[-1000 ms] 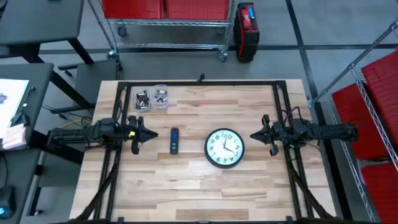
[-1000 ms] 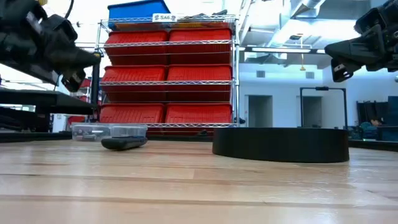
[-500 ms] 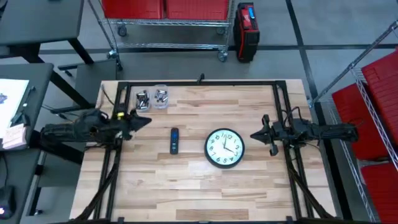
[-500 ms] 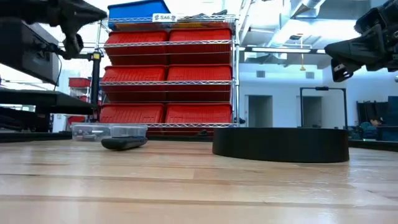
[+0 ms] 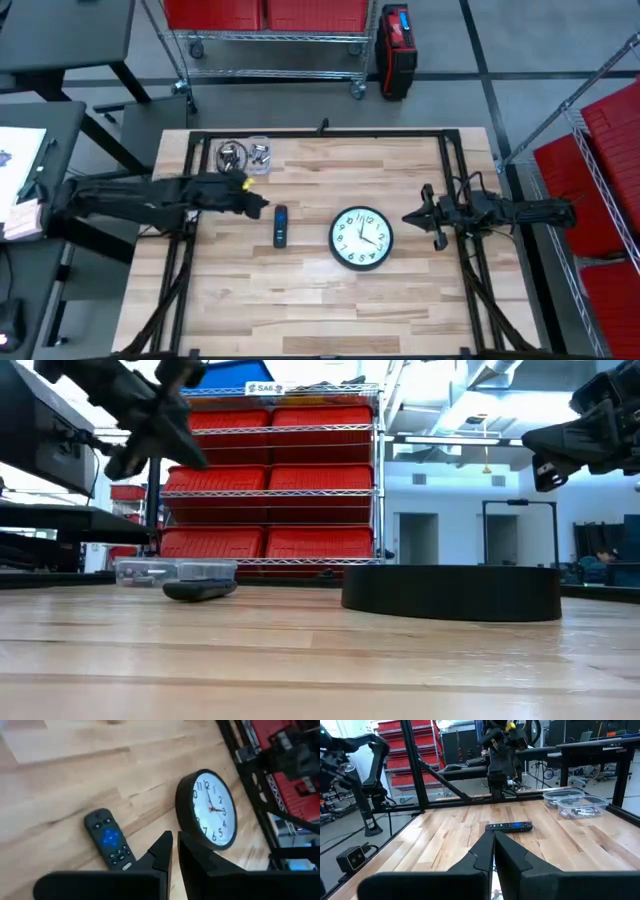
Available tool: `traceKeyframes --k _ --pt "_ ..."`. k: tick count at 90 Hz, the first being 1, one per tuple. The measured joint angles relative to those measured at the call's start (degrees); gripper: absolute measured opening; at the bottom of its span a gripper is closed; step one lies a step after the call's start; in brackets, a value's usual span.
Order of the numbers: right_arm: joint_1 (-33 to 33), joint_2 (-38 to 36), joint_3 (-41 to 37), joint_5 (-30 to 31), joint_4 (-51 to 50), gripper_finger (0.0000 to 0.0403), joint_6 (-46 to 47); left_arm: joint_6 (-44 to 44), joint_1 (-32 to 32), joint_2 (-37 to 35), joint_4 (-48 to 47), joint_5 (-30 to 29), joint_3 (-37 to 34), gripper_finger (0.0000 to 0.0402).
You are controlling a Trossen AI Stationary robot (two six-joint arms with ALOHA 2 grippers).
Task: Insert battery
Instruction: Remove the remote’s battery cover
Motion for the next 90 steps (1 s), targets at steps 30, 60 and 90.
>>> traceKeyframes --k 30,60,90 --pt "0.0 0.0 0.0 0.0 0.1 0.0007 0.0 0.2 5.9 6.1 8.2 7.2 0.1 0.0142" --pt "0.0 0.0 0.0 0.0 0.1 0.0007 0.0 7.1 9.0 7.1 2.5 15.2 2.7 0.0272" --pt "0.0 0.0 0.0 0.0 0.1 0.0007 0.0 7.8 2.0 20.8 -16.3 7.7 19.0 0.0252"
